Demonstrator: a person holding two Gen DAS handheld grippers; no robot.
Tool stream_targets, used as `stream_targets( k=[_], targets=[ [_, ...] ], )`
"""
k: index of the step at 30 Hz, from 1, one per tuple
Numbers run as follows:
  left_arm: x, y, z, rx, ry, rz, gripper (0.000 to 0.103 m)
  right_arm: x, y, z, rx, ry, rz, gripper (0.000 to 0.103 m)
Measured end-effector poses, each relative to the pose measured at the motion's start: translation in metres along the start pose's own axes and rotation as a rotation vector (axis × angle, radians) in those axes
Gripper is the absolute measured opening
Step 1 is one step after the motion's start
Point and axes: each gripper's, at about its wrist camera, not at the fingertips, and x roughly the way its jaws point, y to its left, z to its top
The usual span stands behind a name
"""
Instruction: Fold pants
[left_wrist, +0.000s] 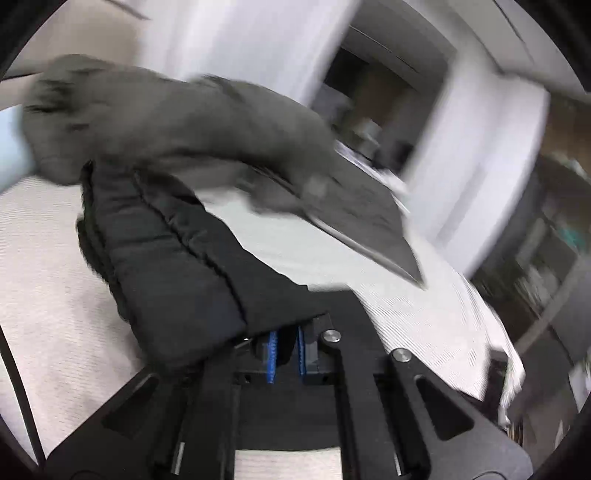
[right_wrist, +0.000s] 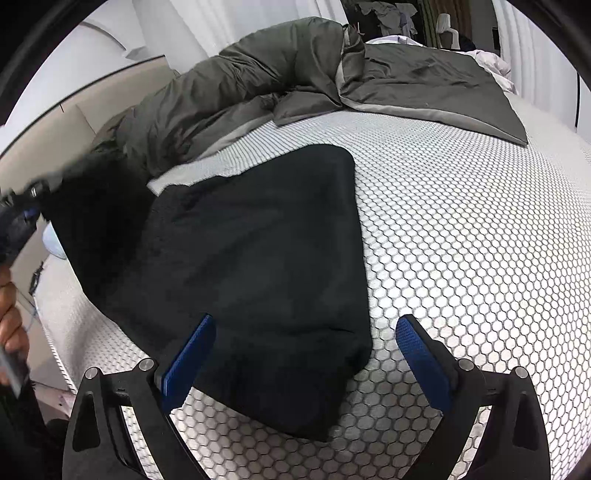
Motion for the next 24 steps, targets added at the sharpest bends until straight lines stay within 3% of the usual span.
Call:
stream_targets(
  k=[1, 3, 4, 5, 6, 9, 13, 17, 21, 24],
  targets=[
    [0.018, -0.023, -0.008, 0.038, 0.053, -0.037, 0.006, 0.000, -0.002, -0.001, 0.000, 0.003, -0.009, 0.099],
    [0.054, -0.053, -0.028, 0.084, 0.192, -0.124, 0.033, 0.000, -0.009, -0.002, 0.004, 0.009, -0.036, 0.099],
    [0.071, -0.062, -0.040, 0.090, 0.273, -0.146, 0.050, 0.000, -0.013, -0.003, 0.009, 0.011, -0.049, 0.099],
    [0.081, -0.067, -0.049, 0.096, 0.331, -0.139, 0.057, -0.002, -0.019, -0.004, 0.019, 0.013, -0.064, 0.099],
    [0.083, -0.069, -0.053, 0.107, 0.349, -0.127, 0.057, -0.003, -0.024, -0.005, 0.025, 0.015, -0.067, 0.099],
    [0.066, -0.057, -0.051, 0.094, 0.328, -0.163, 0.062, -0.011, -0.032, -0.007, 0.033, 0.001, -0.075, 0.099],
    [0.019, -0.004, -0.031, 0.066, 0.206, -0.173, 0.086, -0.019, -0.033, -0.007, 0.041, -0.032, -0.061, 0.099],
    [0.015, 0.044, -0.021, 0.017, 0.167, -0.084, 0.087, -0.026, -0.015, 0.001, 0.048, -0.110, 0.014, 0.099],
    [0.001, 0.069, -0.020, -0.032, 0.175, -0.213, 0.087, -0.025, 0.010, 0.012, 0.034, -0.168, 0.046, 0.099],
    [-0.009, 0.077, -0.019, -0.005, 0.169, -0.238, 0.087, -0.014, 0.038, 0.023, -0.012, -0.176, 0.089, 0.099]
  ],
)
